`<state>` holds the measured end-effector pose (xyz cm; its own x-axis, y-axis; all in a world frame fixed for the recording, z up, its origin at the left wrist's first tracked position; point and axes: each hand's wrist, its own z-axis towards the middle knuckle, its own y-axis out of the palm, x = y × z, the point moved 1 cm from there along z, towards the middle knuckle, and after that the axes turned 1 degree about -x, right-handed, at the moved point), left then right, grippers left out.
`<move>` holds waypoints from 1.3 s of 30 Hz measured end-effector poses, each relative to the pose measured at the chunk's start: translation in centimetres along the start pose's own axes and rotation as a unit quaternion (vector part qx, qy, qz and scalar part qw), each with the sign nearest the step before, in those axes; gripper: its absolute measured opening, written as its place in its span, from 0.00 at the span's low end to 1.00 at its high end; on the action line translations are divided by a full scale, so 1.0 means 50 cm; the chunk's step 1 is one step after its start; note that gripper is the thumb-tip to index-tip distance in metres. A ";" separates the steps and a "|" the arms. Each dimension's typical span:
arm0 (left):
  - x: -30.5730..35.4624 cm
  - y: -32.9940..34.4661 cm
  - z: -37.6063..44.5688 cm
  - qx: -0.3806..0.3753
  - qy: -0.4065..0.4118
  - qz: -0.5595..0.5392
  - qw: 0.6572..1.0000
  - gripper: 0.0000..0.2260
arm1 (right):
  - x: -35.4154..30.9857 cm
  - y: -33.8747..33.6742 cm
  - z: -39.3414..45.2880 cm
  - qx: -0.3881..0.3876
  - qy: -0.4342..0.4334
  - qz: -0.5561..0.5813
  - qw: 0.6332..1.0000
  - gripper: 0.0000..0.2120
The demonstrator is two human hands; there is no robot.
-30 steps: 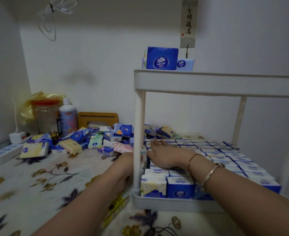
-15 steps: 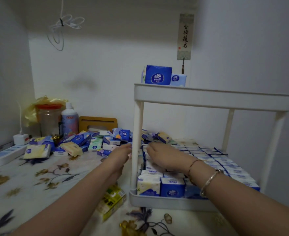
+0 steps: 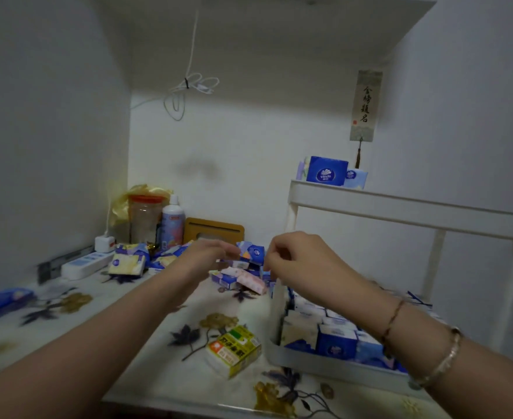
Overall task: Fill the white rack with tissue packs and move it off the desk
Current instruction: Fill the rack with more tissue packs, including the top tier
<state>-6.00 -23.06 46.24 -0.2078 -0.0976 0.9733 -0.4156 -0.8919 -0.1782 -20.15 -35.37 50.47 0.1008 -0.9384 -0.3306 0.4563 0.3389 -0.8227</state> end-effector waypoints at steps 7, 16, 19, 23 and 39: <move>-0.114 -0.158 0.000 0.155 0.028 0.123 0.980 0.14 | -0.068 0.155 0.099 -0.057 -0.035 0.037 0.997 0.11; -0.290 -0.331 0.012 0.263 0.011 0.398 0.879 0.17 | -0.083 0.427 0.265 -0.125 0.021 0.053 0.990 0.09; -0.313 -0.354 0.061 0.272 0.014 0.409 0.871 0.22 | -0.077 0.491 0.322 -0.104 0.028 0.059 0.992 0.11; -0.335 -0.368 0.161 0.269 0.037 0.381 0.884 0.34 | -0.062 0.545 0.388 -0.076 0.000 0.062 0.995 0.12; -0.346 -0.446 0.265 0.318 0.013 0.154 0.935 0.17 | -0.056 0.635 0.592 -0.167 -0.077 -0.051 0.982 0.36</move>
<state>18.61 -7.35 35.30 -0.2556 -0.3891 0.8850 0.2773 -0.9065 -0.3185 20.23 -23.97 38.96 0.2143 -0.9589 -0.1860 0.1588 0.2221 -0.9620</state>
